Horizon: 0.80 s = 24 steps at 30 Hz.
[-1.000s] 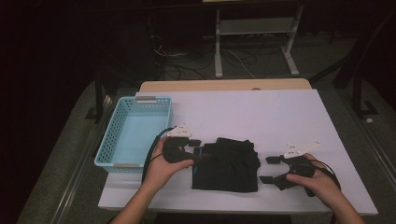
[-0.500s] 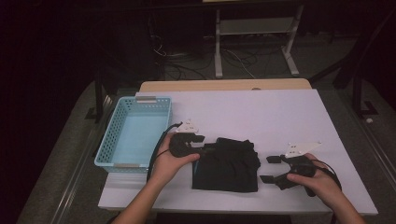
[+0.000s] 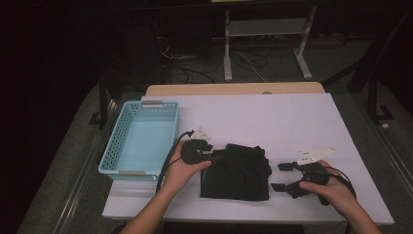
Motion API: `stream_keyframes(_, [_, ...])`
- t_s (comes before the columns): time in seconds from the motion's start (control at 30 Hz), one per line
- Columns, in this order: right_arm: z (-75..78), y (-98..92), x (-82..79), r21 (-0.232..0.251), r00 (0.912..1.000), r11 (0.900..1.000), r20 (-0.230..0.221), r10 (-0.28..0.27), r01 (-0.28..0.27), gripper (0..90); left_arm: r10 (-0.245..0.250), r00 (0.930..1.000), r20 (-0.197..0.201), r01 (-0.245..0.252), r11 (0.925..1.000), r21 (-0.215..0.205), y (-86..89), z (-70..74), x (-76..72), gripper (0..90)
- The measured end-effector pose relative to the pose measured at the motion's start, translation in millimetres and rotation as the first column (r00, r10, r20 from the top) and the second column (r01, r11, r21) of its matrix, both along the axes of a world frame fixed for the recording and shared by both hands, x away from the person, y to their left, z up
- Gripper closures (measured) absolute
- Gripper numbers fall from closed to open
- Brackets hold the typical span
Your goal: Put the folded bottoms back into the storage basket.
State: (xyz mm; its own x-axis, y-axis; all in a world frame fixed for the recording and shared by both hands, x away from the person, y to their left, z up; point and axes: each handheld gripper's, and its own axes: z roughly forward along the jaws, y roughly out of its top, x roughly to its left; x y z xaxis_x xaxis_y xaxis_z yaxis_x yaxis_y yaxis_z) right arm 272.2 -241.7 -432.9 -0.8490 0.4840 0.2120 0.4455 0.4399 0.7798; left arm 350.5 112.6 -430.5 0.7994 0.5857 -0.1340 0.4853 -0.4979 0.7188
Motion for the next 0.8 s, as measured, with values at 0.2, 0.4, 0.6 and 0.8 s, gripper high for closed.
stream_keyframes(0.2, [-0.2, -1.1, 0.6, 0.001, 1.0, 1.0, 0.0, -0.001, 0.001, 19.2, 0.015, 0.9999, -0.008, -0.014, 0.9997, 0.02, -0.2, -6.8, 1.1, 31.0])
stream_keyframes(0.4, [-0.4, -0.7, 0.3, 0.0, 1.0, 1.0, -0.001, 0.0, 0.0, 19.2, 0.027, 0.9996, -0.012, -0.027, 0.9985, 0.047, -2.4, -10.7, 0.1, 27.6])
stream_keyframes(0.6, [-0.8, -0.4, 0.3, -0.003, 1.0, 1.0, -0.001, 0.002, -0.002, 19.2, 0.04, 0.9992, -0.011, -0.039, 0.9975, 0.059, -1.7, -13.3, 0.6, 24.1])
stream_keyframes(0.8, [-0.8, -0.3, 0.1, -0.003, 1.0, 1.0, -0.002, 0.003, -0.003, 19.2, 0.064, 0.9979, 0.009, -0.064, 0.9939, 0.09, -0.5, -14.6, 0.5, 21.1])
